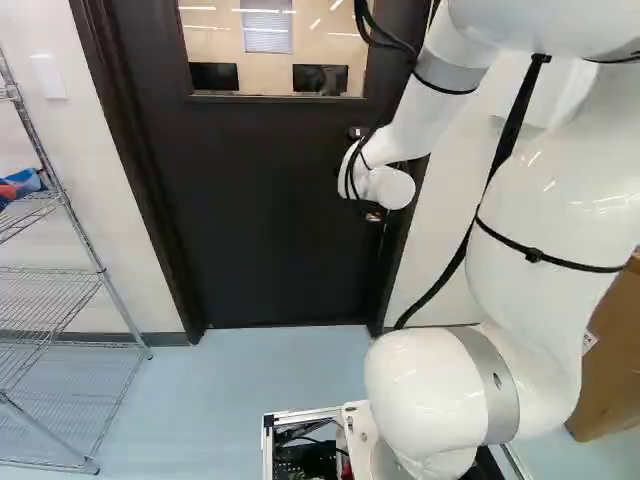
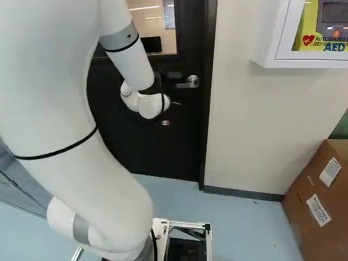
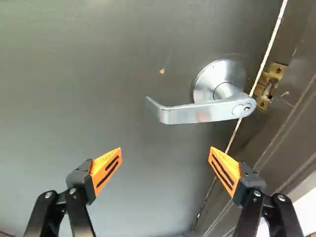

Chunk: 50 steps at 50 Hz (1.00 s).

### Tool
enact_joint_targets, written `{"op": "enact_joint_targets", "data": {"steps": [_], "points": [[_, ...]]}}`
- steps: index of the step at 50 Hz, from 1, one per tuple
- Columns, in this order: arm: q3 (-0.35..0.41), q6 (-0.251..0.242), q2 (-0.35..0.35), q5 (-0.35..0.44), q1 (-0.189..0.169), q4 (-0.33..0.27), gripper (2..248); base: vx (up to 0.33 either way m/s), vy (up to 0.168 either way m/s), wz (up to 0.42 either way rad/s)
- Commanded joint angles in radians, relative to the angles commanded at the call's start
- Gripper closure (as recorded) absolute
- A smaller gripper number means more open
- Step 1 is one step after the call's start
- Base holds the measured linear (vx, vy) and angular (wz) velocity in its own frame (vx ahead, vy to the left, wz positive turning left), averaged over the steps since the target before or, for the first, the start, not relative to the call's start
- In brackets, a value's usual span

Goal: Open the door and move inside

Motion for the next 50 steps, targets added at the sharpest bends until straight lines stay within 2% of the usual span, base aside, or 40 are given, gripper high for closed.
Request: {"op": "enact_joint_targets", "data": {"steps": [22, 50], "points": [[-0.112, 0.000, -0.103, 0.000, 0.022, 0.192, 3, 0.000, 0.000, 0.000], [-0.260, 0.000, -0.230, 0.000, 0.051, 0.213, 3, 0.000, 0.000, 0.000]]}}
